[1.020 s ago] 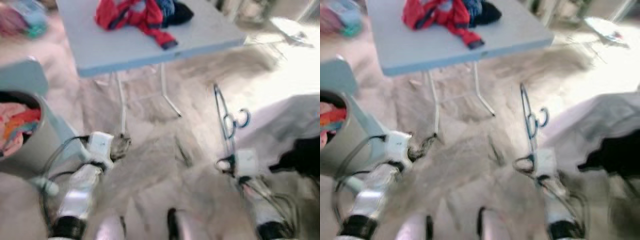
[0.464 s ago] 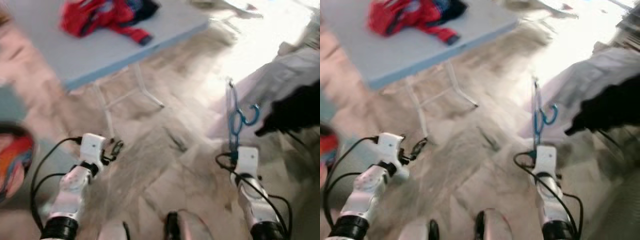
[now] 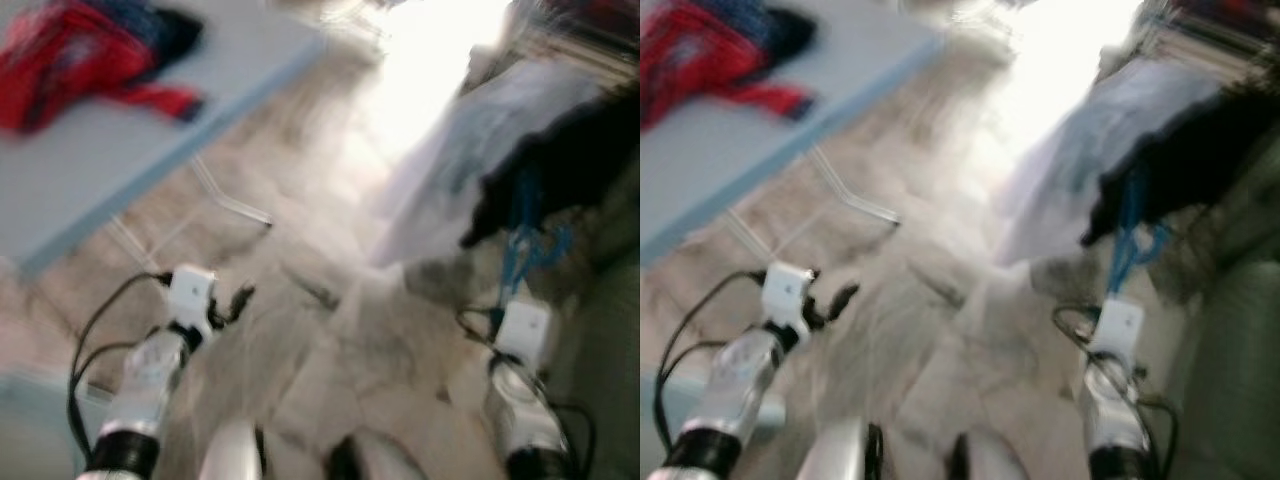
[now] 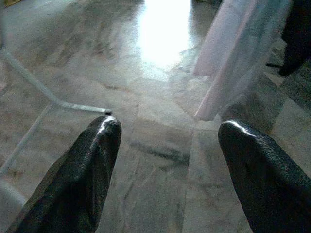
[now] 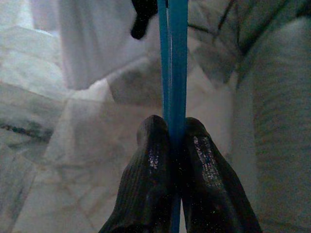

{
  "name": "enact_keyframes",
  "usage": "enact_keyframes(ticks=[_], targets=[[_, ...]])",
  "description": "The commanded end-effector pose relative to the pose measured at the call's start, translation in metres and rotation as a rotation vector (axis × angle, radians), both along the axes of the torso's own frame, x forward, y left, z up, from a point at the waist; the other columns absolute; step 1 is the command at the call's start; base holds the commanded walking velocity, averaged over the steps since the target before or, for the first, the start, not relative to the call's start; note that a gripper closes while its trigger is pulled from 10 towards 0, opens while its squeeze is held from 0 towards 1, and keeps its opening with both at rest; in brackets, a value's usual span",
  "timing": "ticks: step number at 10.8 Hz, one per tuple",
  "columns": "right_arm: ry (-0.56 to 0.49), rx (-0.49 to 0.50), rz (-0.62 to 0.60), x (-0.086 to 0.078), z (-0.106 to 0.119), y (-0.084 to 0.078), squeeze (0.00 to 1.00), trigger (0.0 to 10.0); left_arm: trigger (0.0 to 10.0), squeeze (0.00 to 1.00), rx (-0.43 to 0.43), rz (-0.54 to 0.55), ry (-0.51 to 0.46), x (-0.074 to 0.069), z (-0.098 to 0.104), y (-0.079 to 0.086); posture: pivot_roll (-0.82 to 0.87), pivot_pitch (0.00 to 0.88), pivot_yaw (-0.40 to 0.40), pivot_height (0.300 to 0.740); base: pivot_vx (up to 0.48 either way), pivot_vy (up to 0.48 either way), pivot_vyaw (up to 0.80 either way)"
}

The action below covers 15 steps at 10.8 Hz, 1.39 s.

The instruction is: Hang hanger

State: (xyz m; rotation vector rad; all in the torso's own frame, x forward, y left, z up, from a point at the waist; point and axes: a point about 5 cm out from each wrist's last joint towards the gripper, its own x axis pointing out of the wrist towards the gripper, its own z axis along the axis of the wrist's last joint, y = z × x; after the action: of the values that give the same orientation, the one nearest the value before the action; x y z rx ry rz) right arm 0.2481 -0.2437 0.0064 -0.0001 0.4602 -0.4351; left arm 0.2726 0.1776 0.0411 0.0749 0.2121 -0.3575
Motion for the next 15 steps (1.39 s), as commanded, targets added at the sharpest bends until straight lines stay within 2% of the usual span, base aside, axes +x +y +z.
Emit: enact_keyframes(ticks=[1,3,6,8,11,15], targets=[[-0.002,-0.017,-0.038,-0.003,0.002,-0.01,0.0,10.0,10.0,0.0,-0.011,-0.037,-0.003,-0.002,-0.001,-0.012,-0.04,0.168,-0.044,0.74,0.24,0.0,-0.8],[-0.027,0.012,-0.025,0.0,0.004,-0.005,0.0,10.0,10.0,0.0,-0.005,-0.062,0.005,-0.005,-0.003,-0.017,-0.03,0.169,-0.047,0.74,0.0,0.0,0.0],[-0.04,0.007,-0.038,-0.001,0.004,-0.004,0.0,10.0,10.0,0.0,-0.021,-0.064,0.014,-0.006,-0.004,-0.013,-0.03,0.168,-0.04,0.74,0.0,0.0,-0.8],[-0.036,0.008,-0.045,-0.003,0.003,-0.004,0.0,10.0,10.0,0.0,-0.042,-0.056,0.011,-0.004,-0.002,-0.009,-0.04,0.168,-0.03,0.74,0.442,0.0,-0.8],[-0.049,0.017,-0.023,0.0,0.005,-0.003,0.0,10.0,10.0,0.0,-0.053,-0.061,0.012,0.0,-0.001,-0.016,-0.04,0.165,-0.038,0.74,0.444,0.0,0.0],[-0.025,0.007,0.113,0.01,0.008,0.002,0.0,10.0,10.0,0.0,-0.039,-0.084,0.035,-0.012,-0.009,-0.018,-0.04,0.175,-0.046,0.74,0.44,0.0,0.0]])
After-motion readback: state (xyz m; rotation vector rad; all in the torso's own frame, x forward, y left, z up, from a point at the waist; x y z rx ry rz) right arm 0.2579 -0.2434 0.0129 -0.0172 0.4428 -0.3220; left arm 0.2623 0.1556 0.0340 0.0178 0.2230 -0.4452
